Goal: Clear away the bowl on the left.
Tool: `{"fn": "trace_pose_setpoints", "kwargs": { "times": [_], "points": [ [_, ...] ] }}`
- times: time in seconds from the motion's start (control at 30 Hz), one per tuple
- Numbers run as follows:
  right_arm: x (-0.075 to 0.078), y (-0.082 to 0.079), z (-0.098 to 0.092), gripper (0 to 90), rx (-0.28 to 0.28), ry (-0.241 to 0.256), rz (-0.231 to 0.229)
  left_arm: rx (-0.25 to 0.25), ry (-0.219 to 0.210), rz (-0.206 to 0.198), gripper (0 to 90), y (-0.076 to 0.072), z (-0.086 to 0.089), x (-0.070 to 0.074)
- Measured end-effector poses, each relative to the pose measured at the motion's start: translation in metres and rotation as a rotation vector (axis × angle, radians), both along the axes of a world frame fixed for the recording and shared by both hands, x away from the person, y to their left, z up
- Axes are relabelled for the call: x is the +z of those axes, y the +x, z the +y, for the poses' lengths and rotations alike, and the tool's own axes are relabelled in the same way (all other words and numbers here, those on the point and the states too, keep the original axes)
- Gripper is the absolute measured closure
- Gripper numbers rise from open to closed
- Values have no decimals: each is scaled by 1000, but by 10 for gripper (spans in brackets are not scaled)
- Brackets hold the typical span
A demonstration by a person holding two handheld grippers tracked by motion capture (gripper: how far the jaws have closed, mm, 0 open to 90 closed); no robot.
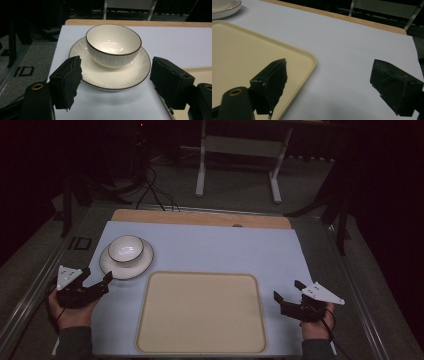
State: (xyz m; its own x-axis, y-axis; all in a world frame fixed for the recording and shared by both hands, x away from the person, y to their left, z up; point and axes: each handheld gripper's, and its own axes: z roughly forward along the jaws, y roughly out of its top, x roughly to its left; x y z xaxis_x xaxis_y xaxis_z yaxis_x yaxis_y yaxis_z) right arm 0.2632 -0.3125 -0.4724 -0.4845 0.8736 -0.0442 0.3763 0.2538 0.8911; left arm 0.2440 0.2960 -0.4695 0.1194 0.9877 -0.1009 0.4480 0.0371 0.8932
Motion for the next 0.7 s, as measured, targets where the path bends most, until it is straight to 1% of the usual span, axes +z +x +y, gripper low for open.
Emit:
{"fn": "trace_pose_setpoints", "kwargs": {
  "times": [0.17, 0.2, 0.23, 0.3, 0.33, 0.43, 0.5, 0.53, 0.6, 0.7],
  "points": [
    [0, 0, 0, 137, -4, 3, 1, -2, -7, 1, 273, 0, 0, 0],
    [0, 1, 0, 137, -10, 3, 4, -2, -23, 2, 273, 0, 0, -1],
    [0, 1, 1, 137, -11, 4, 3, -2, -25, 3, 274, 0, 1, -1],
    [0, 1, 1, 137, -9, 1, 0, -1, -27, 2, 276, -1, 1, -1],
    [0, 0, 3, 137, -6, -12, -8, 3, -32, 2, 276, -1, 2, -1],
    [0, 0, 3, 138, -4, -14, -8, 7, -34, 5, 278, 0, 2, -1],
    [0, 0, 2, 137, -9, -14, -10, 3, -97, -5, 285, -2, 3, 0],
    [1, 0, 2, 138, -13, -17, -12, 2, -111, -8, 286, -2, 4, 1],
    [1, -1, 2, 138, -19, -15, -13, 2, -116, -11, 286, -2, 4, 2],
    [1, -1, 1, 138, -24, -9, -21, 3, -120, -26, 287, -3, 4, 8]
  ]
}}
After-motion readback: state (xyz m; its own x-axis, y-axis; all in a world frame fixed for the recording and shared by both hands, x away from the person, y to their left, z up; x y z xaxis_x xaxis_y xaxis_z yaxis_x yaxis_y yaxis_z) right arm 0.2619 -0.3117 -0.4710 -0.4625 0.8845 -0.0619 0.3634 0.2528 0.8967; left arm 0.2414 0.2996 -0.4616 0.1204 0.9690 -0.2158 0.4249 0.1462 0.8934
